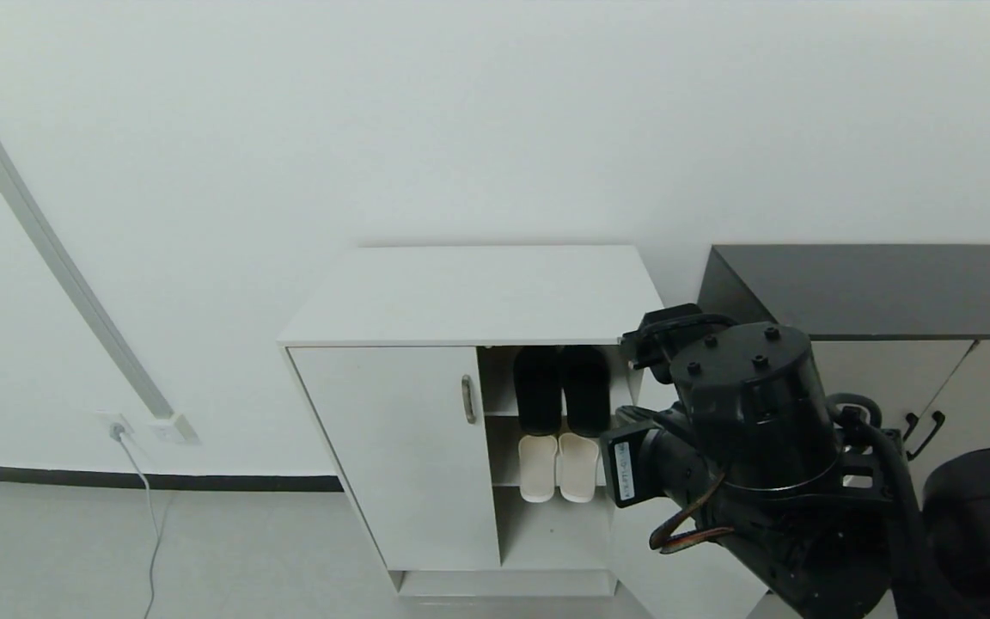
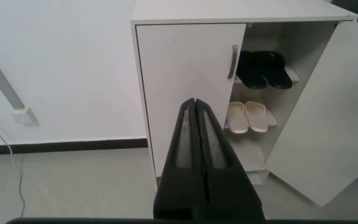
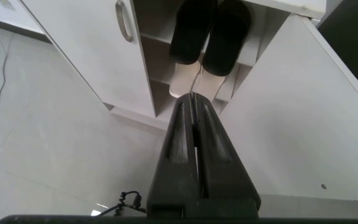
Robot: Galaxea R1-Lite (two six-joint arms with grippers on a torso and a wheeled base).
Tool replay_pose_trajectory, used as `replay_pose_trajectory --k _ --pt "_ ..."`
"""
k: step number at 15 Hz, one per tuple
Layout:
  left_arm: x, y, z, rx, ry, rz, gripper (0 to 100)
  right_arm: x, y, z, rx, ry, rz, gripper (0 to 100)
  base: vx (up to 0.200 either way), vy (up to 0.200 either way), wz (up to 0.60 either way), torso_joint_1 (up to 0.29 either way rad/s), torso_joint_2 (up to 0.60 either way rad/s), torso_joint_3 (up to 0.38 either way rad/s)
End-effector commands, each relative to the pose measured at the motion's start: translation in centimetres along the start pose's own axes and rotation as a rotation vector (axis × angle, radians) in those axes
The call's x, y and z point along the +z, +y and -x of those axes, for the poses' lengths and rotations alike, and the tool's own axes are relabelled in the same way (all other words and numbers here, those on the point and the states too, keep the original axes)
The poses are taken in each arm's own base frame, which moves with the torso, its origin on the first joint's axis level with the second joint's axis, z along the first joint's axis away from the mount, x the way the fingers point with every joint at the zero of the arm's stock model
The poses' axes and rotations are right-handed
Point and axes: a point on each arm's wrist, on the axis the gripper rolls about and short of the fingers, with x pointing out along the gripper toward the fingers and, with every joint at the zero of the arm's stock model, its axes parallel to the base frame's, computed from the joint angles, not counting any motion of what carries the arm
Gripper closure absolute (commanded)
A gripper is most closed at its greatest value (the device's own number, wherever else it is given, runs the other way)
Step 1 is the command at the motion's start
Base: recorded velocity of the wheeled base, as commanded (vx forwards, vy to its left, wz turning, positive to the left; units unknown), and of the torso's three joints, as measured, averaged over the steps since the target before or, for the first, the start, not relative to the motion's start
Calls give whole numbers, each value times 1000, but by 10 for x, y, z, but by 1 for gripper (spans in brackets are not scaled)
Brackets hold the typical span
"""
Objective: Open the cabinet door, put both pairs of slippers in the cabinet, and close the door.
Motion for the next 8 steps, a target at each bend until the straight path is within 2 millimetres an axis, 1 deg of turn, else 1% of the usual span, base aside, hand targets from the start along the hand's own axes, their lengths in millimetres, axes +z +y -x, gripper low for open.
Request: replay_pose_trajectory --k 1,2,8 --pt "0 0 0 1 -1 0 100 0 1 0 2 0 1 100 0 0 0 0 0 0" --pt "0 0 0 0 1 0 100 -1 0 0 2 1 2 100 0 0 0 0 0 0" --pt "0 0 0 1 -1 0 100 -3 1 -3 -3 8 4 100 0 0 -600 7 0 1"
